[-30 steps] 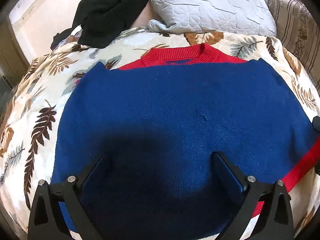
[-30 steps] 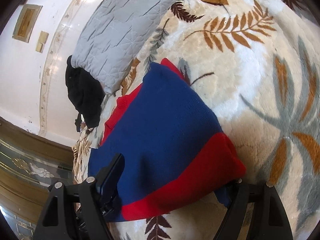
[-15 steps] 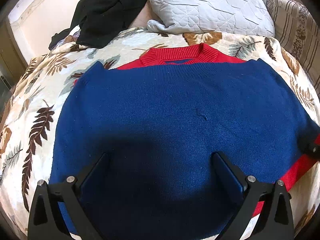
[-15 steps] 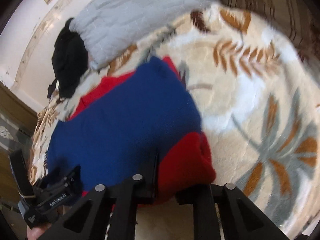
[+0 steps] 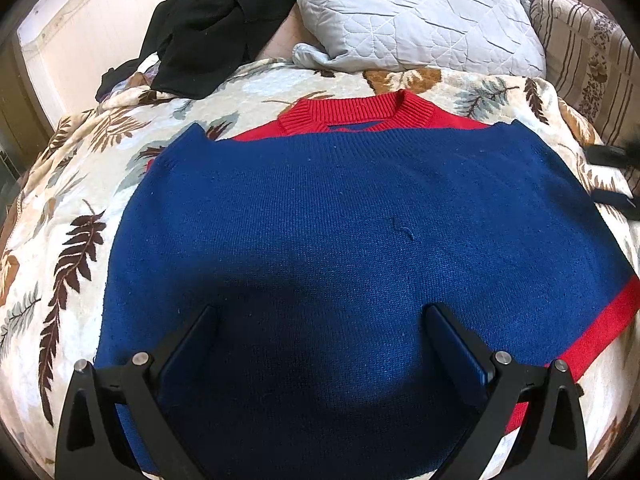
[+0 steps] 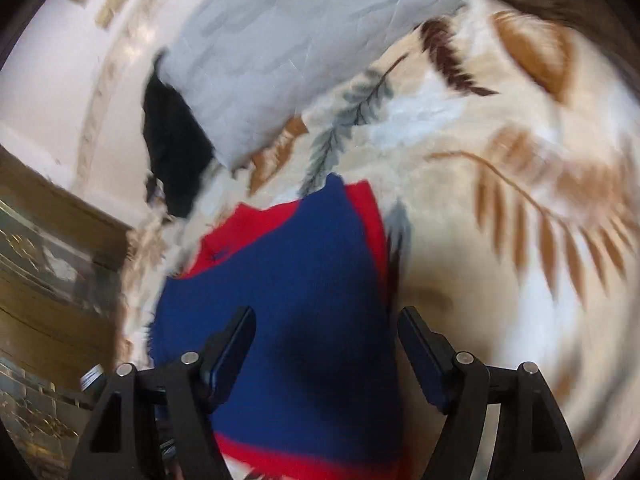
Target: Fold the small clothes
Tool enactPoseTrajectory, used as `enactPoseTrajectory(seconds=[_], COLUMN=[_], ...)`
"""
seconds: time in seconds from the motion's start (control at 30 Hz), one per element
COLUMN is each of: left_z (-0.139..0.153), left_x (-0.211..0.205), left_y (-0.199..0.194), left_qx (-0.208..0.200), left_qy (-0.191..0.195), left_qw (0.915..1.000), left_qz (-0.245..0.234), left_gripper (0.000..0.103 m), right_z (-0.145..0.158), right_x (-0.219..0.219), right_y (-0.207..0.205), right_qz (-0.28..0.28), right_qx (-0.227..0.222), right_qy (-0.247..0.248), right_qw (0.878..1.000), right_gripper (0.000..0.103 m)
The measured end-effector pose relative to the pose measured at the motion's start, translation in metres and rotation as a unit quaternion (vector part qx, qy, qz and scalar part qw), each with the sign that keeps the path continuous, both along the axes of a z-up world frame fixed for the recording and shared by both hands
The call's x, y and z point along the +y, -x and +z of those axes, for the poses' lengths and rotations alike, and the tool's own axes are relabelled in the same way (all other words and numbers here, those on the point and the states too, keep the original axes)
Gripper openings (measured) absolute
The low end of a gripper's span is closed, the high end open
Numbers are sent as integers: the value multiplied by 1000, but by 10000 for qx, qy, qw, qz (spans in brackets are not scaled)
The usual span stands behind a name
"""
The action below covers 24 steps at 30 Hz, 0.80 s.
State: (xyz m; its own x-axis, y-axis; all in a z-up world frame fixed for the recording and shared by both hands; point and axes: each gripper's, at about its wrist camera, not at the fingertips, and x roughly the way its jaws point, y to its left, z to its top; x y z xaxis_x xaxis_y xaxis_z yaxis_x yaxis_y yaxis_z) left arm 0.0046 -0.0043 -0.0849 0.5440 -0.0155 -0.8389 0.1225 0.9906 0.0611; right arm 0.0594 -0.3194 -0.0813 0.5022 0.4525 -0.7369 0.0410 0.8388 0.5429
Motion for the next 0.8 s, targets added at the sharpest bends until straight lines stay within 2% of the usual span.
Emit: enactPoseTrajectory(seconds=[0.1, 0.13, 0.17, 0.2, 0.23, 0.27, 0.33, 0.37, 0.4, 0.43, 0.5, 0.53, 0.57, 0.63, 0.7, 0.8], left_z=[0, 0, -1, -1, -1, -1, -1, -2, -2, -2, -1, 0, 0, 3, 12, 41], left_x=[1, 1, 1, 0, 1, 1, 1, 0, -1, -1, 0, 1, 1, 2, 7, 35], left_y=[0, 0, 1, 1, 1, 1, 2, 3, 3, 3, 2, 2, 1, -2, -1, 19], left_qx=[-7, -17, -32, -42, -50, -63, -100, -139, -152, -154, -112, -90, -71, 12, 37, -399], left_qy=[11, 15, 15, 12, 18, 30, 31, 17, 5, -10, 22, 36, 42, 89, 316, 644], left_qw=[10000, 10000, 10000, 10000, 10000, 10000, 9999, 9999, 9999, 9999, 9999, 9999, 9999, 9999, 9994, 9971], left_qz=[-20, -25, -32, -33, -35, -46, -39, -32, -18, -3, -30, -48, -65, -67, -109, 9], left_gripper=[103, 103, 103, 103, 103, 103, 103, 103, 103, 103, 103, 103, 103, 103, 103, 103], right_z=[-15, -20, -22, -18, -4, 9, 25, 16, 7, -5, -5, -1, 11, 32, 52, 58], right_x=[5, 11, 18, 22, 30, 35, 41, 45, 44, 38, 26, 22, 19, 19, 23, 37], right_y=[-31, -38, -44, -43, -39, -34, -24, -28, -33, -33, -31, -23, -9, 16, 47, 88], right_qz=[120, 225, 256, 321, 372, 365, 291, 342, 353, 223, -95, -225, -400, -516, -494, -339], right_qx=[231, 313, 413, 393, 207, -27, -297, -129, 39, 148, 100, 61, -125, -421, -692, -899], right_qy=[6, 131, 494, 493, 767, 1002, 1354, 1612, 1608, 1365, 1025, 908, 849, 745, 461, 120], right_qw=[9997, 9992, 9976, 9975, 9961, 9943, 9899, 9862, 9863, 9903, 9946, 9956, 9955, 9950, 9953, 9953], right_gripper=[74, 58, 33, 26, 17, 16, 16, 16, 16, 22, 37, 59, 71, 71, 71, 71])
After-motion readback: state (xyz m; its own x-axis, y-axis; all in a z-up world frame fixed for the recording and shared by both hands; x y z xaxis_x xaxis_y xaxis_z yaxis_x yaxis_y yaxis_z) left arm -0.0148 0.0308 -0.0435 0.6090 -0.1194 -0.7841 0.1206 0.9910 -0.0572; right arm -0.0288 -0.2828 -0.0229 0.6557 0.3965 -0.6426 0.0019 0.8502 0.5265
